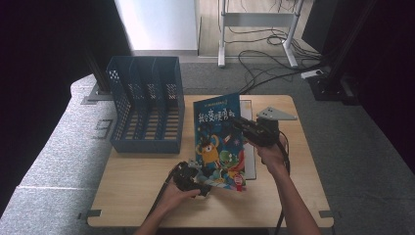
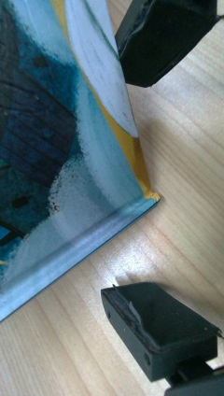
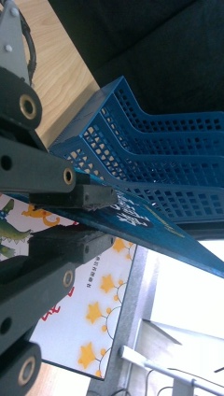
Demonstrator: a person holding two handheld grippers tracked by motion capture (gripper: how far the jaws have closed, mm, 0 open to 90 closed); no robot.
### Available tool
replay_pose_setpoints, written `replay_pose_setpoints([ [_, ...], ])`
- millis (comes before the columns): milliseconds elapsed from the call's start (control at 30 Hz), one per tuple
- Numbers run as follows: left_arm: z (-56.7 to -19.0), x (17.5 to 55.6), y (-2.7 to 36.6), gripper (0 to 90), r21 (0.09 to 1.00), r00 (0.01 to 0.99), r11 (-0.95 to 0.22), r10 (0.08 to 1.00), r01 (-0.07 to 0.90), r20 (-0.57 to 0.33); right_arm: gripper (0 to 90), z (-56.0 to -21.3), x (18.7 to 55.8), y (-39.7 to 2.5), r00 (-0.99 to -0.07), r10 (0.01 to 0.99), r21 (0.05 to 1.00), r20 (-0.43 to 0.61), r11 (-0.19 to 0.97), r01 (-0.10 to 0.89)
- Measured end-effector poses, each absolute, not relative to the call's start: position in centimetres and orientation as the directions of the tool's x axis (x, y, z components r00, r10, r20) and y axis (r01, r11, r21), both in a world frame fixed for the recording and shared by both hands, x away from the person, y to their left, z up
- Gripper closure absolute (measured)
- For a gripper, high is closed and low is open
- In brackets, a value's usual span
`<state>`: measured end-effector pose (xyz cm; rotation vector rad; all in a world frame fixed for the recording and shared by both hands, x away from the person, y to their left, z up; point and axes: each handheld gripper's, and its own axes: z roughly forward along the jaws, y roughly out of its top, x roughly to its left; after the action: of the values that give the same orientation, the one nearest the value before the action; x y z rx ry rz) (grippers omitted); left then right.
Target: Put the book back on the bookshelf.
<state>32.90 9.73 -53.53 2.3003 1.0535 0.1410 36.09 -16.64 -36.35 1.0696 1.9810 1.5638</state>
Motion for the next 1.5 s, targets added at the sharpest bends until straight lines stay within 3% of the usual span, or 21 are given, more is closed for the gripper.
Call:
replay_pose_setpoints([
  [500, -53.6, 32.7, 10.1, 1.2, 0.58, 0.678, -0.485, 0.716, 0.655, -0.166, 78.8, -37.3, 35.7, -18.0, -0.638, 0.752, 0.952, 0.165, 0.049, 0.303],
  [800, -53.8, 32.5, 9.7, 0.0, 0.582, 0.676, -0.499, 0.727, 0.642, -0.122, 79.0, -37.5, 34.9, -18.4, -0.642, 0.75, 0.956, 0.162, 0.043, 0.292],
  [1500, -53.8, 34.5, 9.4, 0.0, 0.579, 0.643, -0.478, 0.758, 0.661, -0.109, 79.5, -36.5, 34.2, -17.6, -0.671, 0.739, 0.974, 0.06, 0.103, 0.202],
])
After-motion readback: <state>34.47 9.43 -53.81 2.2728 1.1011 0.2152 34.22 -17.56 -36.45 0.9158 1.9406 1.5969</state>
